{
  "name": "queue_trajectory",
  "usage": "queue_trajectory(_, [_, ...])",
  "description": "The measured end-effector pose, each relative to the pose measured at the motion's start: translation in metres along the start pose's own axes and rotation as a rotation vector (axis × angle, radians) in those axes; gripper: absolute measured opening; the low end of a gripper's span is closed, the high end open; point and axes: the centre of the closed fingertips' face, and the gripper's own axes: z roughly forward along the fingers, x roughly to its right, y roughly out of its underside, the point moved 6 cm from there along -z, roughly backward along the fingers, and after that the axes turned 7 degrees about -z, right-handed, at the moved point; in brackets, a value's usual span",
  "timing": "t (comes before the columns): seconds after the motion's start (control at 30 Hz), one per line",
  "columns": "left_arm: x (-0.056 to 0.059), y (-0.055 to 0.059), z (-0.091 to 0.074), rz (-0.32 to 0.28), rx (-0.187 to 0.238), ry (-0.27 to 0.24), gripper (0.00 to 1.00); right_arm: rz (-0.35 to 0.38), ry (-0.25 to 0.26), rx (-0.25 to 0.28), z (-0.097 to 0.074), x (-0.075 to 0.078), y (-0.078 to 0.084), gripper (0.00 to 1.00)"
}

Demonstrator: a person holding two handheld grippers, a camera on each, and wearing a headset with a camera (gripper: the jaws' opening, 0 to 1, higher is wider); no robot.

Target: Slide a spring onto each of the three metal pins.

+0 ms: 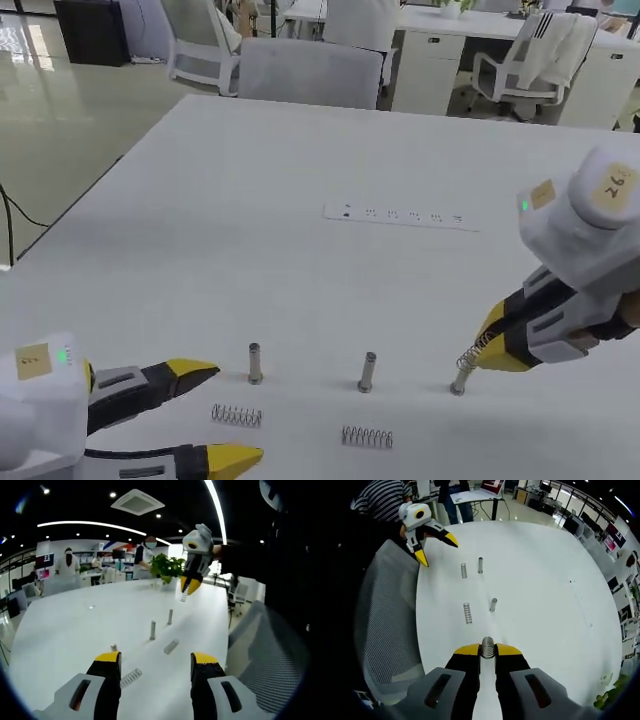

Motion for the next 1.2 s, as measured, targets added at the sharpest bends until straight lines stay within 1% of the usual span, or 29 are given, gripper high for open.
queue_trajectory(0.07, [0.0, 0.0, -0.001, -0.002, 0.001, -0.003, 0.51, 0.001, 0.004, -0.007, 0.001, 0.004, 0.002, 0.07])
queue_trajectory(0.17, [0.001, 0.001, -0.001, -0.002, -0.003, -0.006, 0.51, -0.001, 0.016, -0.035, 0.002, 0.011, 0.007, 0.07])
queue_trajectory(0.33, [0.001, 0.002, 0.001, -0.006, 0.0, -0.007, 0.51, -0.005, 0.014, -0.071, 0.009, 0.019, 0.013, 0.07])
queue_trajectory(0.37, [0.001, 0.002, 0.001, -0.006, 0.0, -0.007, 0.51, -0.006, 0.019, -0.094, 0.011, 0.022, 0.016, 0.07])
queue_trajectory(0.43, [0.002, 0.002, 0.002, -0.005, -0.001, -0.005, 0.51, -0.01, 0.028, -0.121, 0.014, 0.027, 0.021, 0.07])
queue_trajectory(0.6, [0.002, 0.003, 0.001, -0.004, -0.006, -0.006, 0.5, -0.003, 0.03, -0.126, 0.019, 0.035, 0.023, 0.07])
queue_trajectory(0.73, [0.002, 0.003, 0.0, -0.005, -0.007, -0.009, 0.5, 0.001, 0.018, -0.129, 0.025, 0.038, 0.023, 0.07])
queue_trajectory(0.77, [0.002, 0.003, 0.0, -0.005, -0.006, -0.009, 0.5, -0.001, 0.021, -0.139, 0.027, 0.039, 0.024, 0.07])
queue_trajectory(0.87, [0.002, 0.003, 0.0, -0.004, -0.006, -0.01, 0.5, -0.007, 0.018, -0.155, 0.03, 0.039, 0.025, 0.07])
queue_trajectory(1.2, [-0.001, 0.004, -0.001, -0.005, -0.013, -0.013, 0.5, 0.01, -0.001, -0.161, 0.037, 0.039, 0.029, 0.07])
